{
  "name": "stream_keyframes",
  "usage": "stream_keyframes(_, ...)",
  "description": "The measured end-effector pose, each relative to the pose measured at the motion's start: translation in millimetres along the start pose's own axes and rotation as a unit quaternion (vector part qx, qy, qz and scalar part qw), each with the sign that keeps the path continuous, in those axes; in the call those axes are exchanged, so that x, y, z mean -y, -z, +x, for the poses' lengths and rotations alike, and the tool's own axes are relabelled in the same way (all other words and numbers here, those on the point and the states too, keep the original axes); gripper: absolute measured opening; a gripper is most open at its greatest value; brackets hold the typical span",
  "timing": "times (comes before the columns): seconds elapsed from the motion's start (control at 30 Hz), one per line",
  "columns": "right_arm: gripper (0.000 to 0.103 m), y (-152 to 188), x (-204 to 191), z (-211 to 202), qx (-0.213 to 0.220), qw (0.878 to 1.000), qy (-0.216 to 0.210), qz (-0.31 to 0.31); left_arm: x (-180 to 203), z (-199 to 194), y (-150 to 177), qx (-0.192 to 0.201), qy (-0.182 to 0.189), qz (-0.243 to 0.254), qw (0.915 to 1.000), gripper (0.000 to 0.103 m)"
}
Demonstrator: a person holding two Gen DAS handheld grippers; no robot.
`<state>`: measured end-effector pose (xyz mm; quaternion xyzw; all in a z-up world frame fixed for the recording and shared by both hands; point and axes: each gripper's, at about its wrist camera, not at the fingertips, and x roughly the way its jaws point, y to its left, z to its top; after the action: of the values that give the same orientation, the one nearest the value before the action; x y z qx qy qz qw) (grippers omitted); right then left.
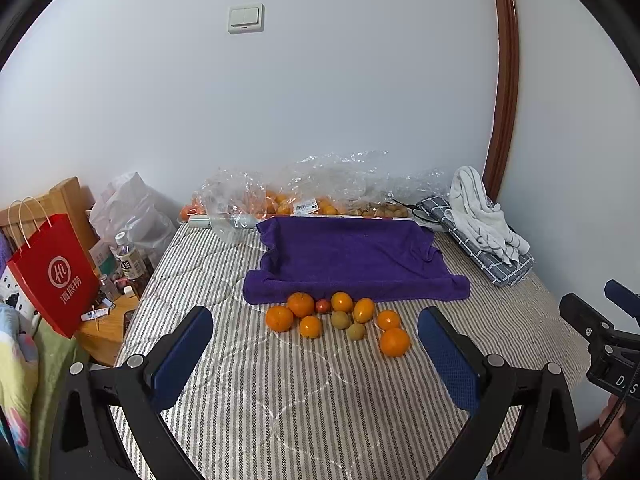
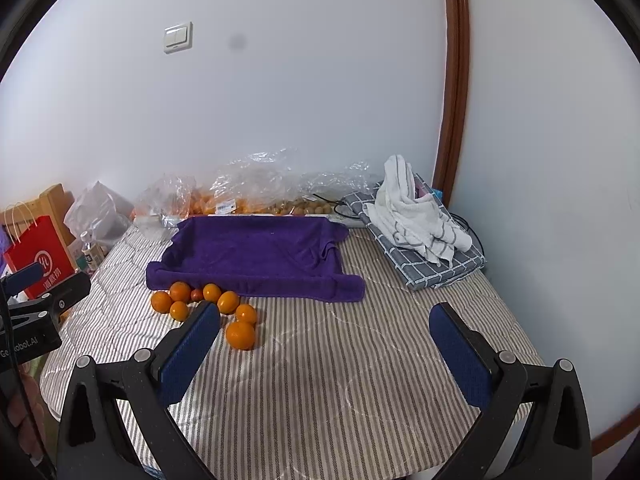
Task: Organize fruits
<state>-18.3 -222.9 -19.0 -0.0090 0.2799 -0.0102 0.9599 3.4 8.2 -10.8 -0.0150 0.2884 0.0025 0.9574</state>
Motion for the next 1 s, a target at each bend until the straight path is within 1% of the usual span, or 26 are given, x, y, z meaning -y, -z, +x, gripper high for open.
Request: stream_keyframes(1.0,0.103,-0.6,-9.8,-3.9,0.005,1.000,-0.001,-0.008,-0.3,-1.5,1.3,0.001,0.001,-0.001,1.0000,0.103)
